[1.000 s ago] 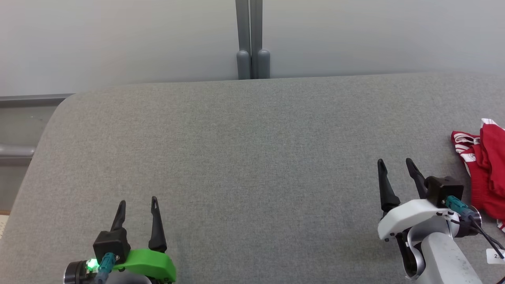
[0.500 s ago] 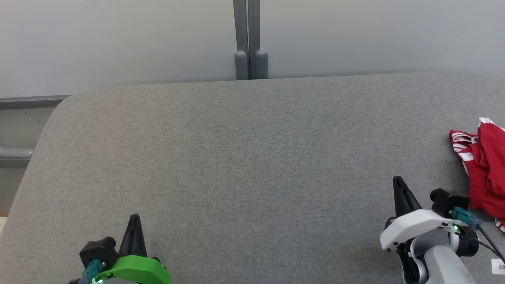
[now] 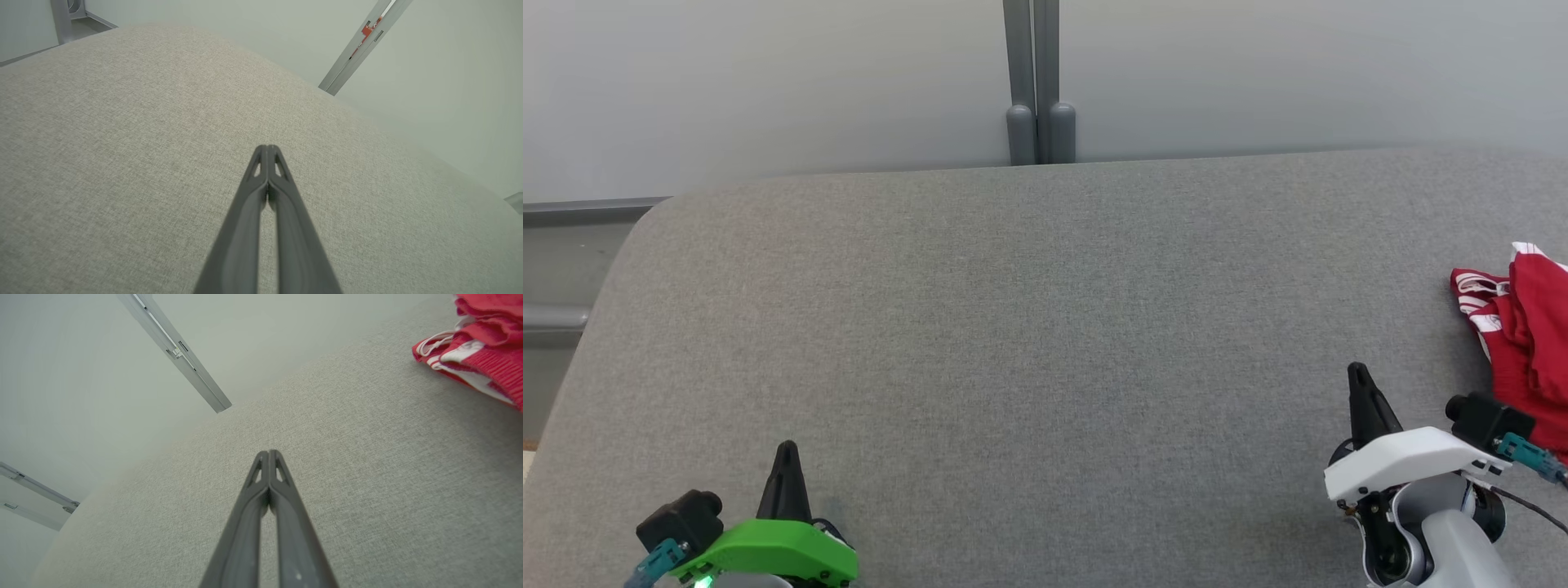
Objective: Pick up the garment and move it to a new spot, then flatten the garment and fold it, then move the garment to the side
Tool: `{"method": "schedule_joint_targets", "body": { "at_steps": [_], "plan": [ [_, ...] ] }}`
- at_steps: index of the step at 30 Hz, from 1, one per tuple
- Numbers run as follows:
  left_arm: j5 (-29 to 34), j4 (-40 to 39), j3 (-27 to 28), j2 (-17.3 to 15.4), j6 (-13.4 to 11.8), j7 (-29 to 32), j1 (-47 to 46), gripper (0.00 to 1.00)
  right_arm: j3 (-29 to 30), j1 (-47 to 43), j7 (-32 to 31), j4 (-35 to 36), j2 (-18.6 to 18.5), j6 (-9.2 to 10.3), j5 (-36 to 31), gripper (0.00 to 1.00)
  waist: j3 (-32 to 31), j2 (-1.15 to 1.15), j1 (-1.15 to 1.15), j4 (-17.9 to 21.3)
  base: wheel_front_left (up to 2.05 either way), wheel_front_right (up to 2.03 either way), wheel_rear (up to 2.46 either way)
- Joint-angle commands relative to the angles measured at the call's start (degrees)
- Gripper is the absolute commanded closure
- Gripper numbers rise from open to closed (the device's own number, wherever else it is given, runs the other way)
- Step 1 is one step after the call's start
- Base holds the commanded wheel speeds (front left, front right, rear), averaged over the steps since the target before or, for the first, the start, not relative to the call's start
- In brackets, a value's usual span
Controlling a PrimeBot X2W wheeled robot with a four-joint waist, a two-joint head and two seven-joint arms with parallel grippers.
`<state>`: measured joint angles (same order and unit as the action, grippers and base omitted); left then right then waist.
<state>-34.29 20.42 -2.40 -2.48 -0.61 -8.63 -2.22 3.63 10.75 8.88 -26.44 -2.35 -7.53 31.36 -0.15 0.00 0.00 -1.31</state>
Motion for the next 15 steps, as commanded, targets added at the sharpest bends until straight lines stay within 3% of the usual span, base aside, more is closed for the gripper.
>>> {"method": "schedule_joint_targets", "body": {
  "at_steps": [1, 15],
  "plan": [
    [-2.33, -1.14, 0.52, -0.21, 0.4, 0.39, -1.7, 1.0, 0.22, 0.26, -0.49, 1.45, -0.33, 0.01, 2.3, 1.0, 0.01, 0.0, 0.0, 0.02, 0.0, 0.0, 0.0],
    [-13.47, -2.25, 2.22, -0.28, 1.97, 3.33, -2.31, 1.0, 0.75, -0.68, -3.49, 3.74, -0.4, 0.02, 14.05, 1.0, 0.05, 0.0, 0.0, 0.19, 0.0, 0.0, 0.0]
  ]
}}
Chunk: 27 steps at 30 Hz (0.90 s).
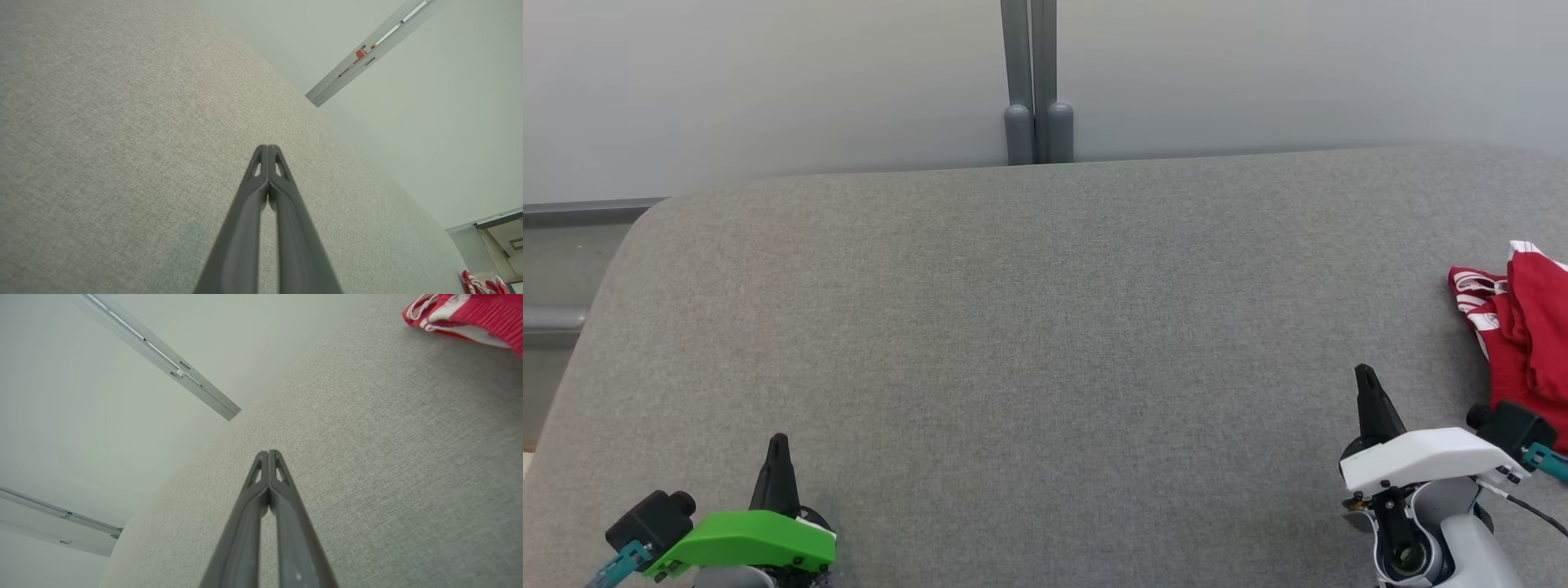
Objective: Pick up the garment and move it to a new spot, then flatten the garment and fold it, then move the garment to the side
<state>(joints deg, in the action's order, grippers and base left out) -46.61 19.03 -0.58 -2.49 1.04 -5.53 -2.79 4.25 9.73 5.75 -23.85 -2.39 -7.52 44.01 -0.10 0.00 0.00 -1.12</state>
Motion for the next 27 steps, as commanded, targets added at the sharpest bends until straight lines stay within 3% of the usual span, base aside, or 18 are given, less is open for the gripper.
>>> {"method": "schedule_joint_targets", "body": {
  "at_steps": [1, 27],
  "plan": [
    [-2.01, -0.95, 0.52, -0.27, 0.45, 0.44, -1.78, 1.0, 0.18, 0.27, -0.57, 1.32, -0.36, 0.01, 2.24, 1.0, 0.0, 0.0, 0.0, 0.02, 0.0, 0.0, 0.0],
    [-18.71, -2.57, 3.11, -0.39, 2.85, 4.97, -2.63, 1.0, 1.03, -1.22, -5.1, 4.7, -0.47, 0.01, 19.86, 1.0, 0.08, 0.0, 0.0, 0.35, 0.0, 0.0, 0.0]
  ]
}}
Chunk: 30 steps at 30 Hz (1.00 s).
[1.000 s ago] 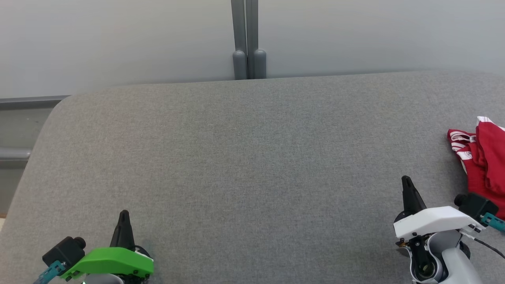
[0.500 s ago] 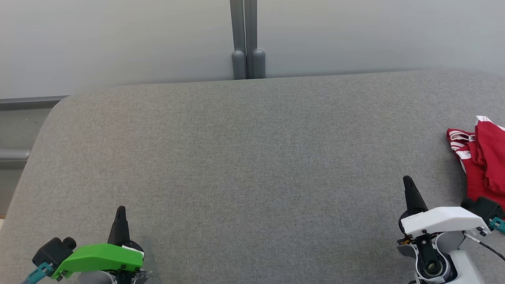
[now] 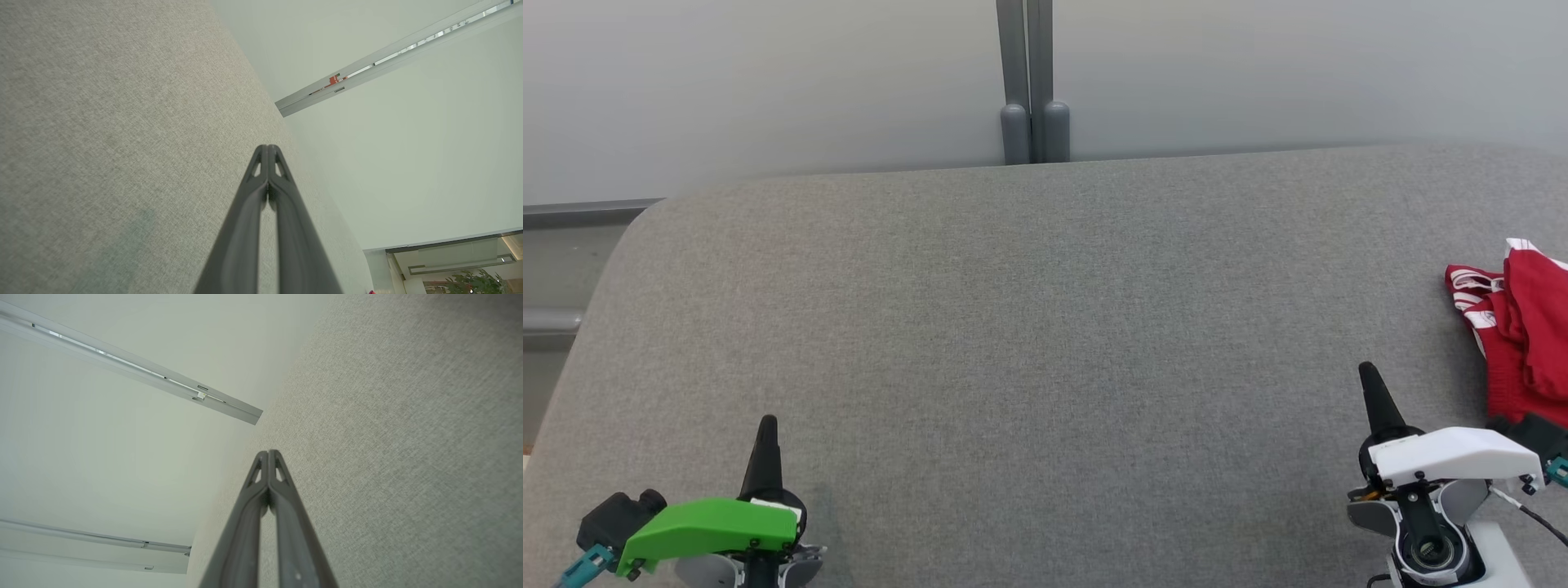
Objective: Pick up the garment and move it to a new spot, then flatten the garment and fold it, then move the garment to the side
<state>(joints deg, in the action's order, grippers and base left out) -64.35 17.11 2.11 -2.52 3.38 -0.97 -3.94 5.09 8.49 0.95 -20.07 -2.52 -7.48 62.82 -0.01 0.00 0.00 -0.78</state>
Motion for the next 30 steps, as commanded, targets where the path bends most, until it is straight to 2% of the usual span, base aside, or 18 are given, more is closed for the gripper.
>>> {"method": "schedule_joint_targets", "body": {
  "at_steps": [1, 30],
  "plan": [
    [-1.54, -0.7, 0.5, -0.36, 0.54, 0.5, -1.51, 1.0, 0.21, -0.04, -0.44, 1.03, -0.34, -0.04, 1.6, 1.0, 0.0, 0.0, 0.0, 0.02, 0.0, 0.0, 0.0],
    [-16.18, -2.06, 2.72, -0.46, 2.64, 4.44, -2.24, 1.0, 0.93, -1.41, -4.4, 3.91, -0.42, -0.03, 16.94, 1.0, 0.09, 0.0, 0.0, 0.38, 0.0, 0.0, 0.0]
  ]
}}
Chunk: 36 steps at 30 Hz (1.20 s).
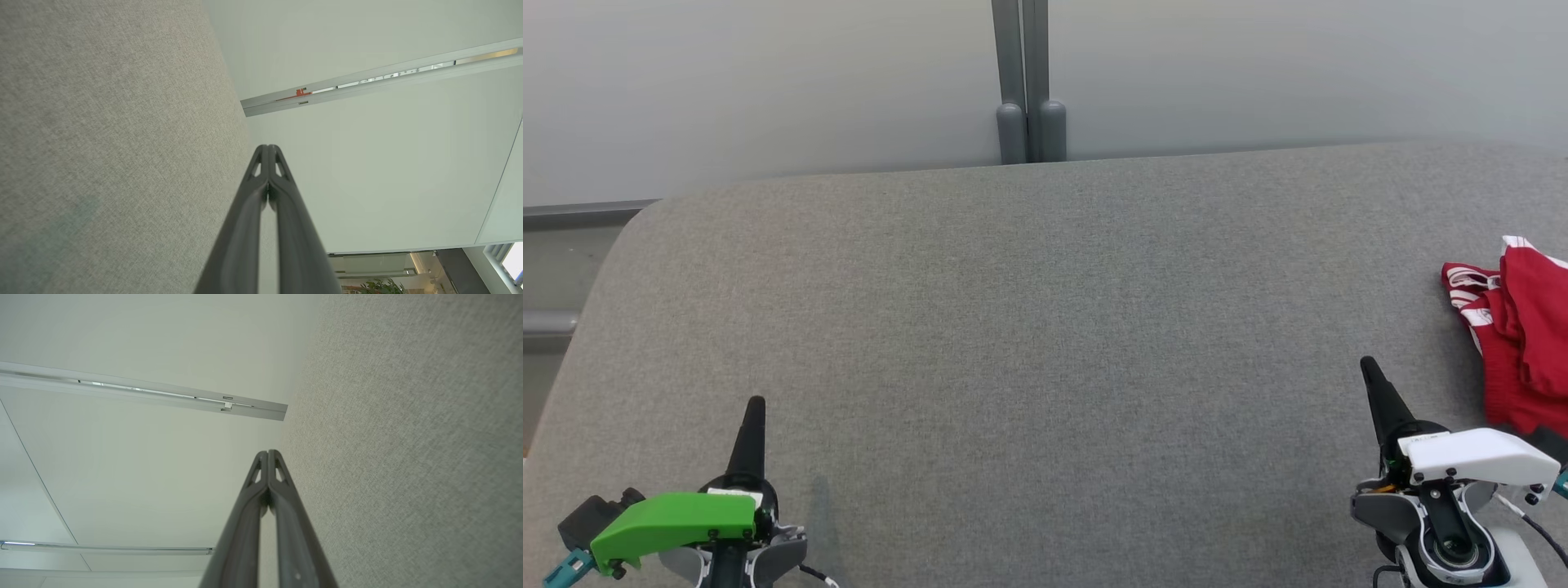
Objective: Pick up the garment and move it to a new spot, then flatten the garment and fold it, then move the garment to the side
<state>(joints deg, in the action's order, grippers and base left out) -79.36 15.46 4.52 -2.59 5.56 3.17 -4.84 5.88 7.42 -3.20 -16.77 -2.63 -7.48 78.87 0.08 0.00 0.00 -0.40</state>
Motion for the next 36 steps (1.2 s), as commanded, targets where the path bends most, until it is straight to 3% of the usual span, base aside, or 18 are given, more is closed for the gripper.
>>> {"method": "schedule_joint_targets", "body": {
  "at_steps": [1, 30, 36],
  "plan": [
    [-1.63, -0.47, 0.39, -0.39, 0.53, 0.39, -1.38, 1.0, 0.16, -0.36, -0.36, 0.71, -0.31, -0.03, 1.39, 1.0, 0.01, 0.0, 0.0, 0.01, 0.0, 0.0, 0.0],
    [-13.07, -1.52, 2.15, -0.47, 2.11, 3.39, -1.79, 1.0, 0.73, -1.54, -3.52, 2.99, -0.36, -0.02, 13.46, 1.0, 0.1, 0.0, 0.0, 0.38, 0.0, 0.0, 0.0],
    [-13.1, -1.5, 2.16, -0.47, 2.15, 3.57, -1.68, 1.0, 0.73, -1.53, -3.55, 3.01, -0.35, -0.03, 13.71, 1.0, 0.1, 0.0, 0.0, 0.4, 0.0, 0.0, 0.0]
  ]
}}
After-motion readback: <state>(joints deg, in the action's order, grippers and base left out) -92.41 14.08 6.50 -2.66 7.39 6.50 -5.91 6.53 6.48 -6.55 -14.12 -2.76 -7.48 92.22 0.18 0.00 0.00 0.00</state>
